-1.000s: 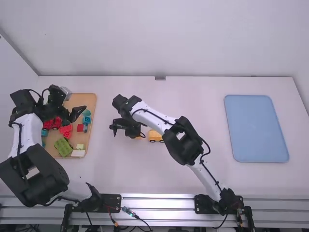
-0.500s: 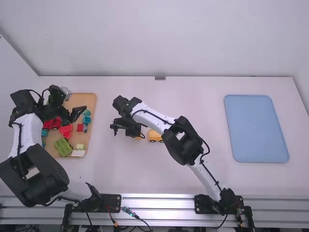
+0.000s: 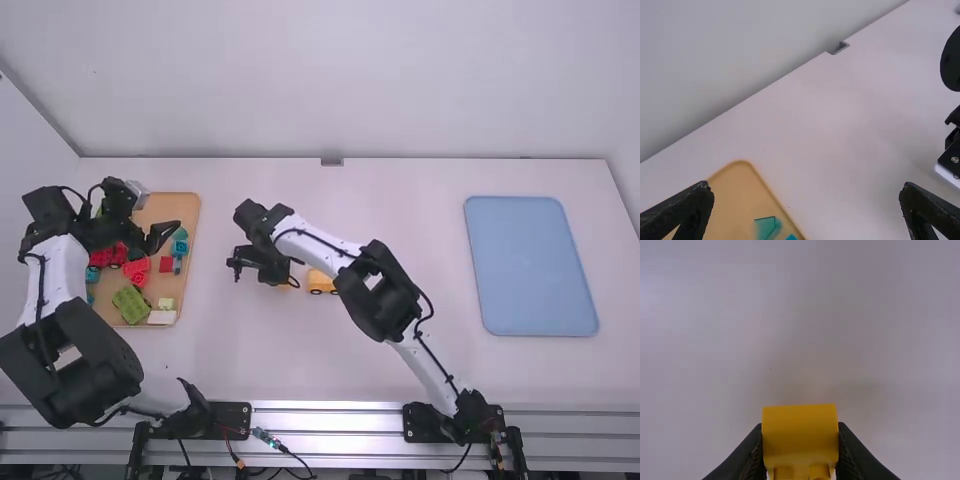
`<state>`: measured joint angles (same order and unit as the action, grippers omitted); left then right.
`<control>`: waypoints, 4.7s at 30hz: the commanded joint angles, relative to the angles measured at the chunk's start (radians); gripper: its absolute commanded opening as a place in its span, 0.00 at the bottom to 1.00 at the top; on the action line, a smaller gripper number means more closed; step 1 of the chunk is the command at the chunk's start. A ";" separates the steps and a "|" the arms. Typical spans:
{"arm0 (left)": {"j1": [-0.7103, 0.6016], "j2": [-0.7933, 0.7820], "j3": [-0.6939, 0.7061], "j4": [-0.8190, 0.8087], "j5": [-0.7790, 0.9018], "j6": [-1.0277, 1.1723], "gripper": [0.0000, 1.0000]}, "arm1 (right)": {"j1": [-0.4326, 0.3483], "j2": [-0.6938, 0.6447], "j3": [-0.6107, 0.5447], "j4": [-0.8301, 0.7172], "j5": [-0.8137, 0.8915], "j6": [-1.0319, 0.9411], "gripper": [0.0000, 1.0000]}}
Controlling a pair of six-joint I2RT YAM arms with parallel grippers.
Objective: Assemble lego blocks to make yellow taxi
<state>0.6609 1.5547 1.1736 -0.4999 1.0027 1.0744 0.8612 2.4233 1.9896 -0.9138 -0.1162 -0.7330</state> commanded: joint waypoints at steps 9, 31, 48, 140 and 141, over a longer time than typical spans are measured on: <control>-0.001 -0.025 -0.002 -0.004 0.037 0.015 0.99 | 0.002 0.011 -0.020 -0.002 0.028 0.003 0.07; -0.001 -0.025 -0.002 -0.006 0.038 0.015 0.99 | 0.004 0.011 -0.020 0.020 0.031 -0.018 1.00; 0.000 -0.025 -0.002 0.068 0.108 0.015 0.99 | -0.111 -0.085 0.261 -0.173 -0.041 -0.073 0.99; -0.616 0.612 -0.140 0.139 0.147 0.588 0.80 | -0.545 -0.434 -1.334 1.538 -0.854 -0.007 0.99; -0.615 0.620 -0.146 0.162 0.165 0.569 0.75 | -0.544 -0.434 -1.334 1.538 -0.851 -0.006 0.99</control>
<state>0.0547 2.1365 1.0363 -0.3515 1.1275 1.6497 0.3054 1.9701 0.6441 0.6250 -0.9482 -0.7361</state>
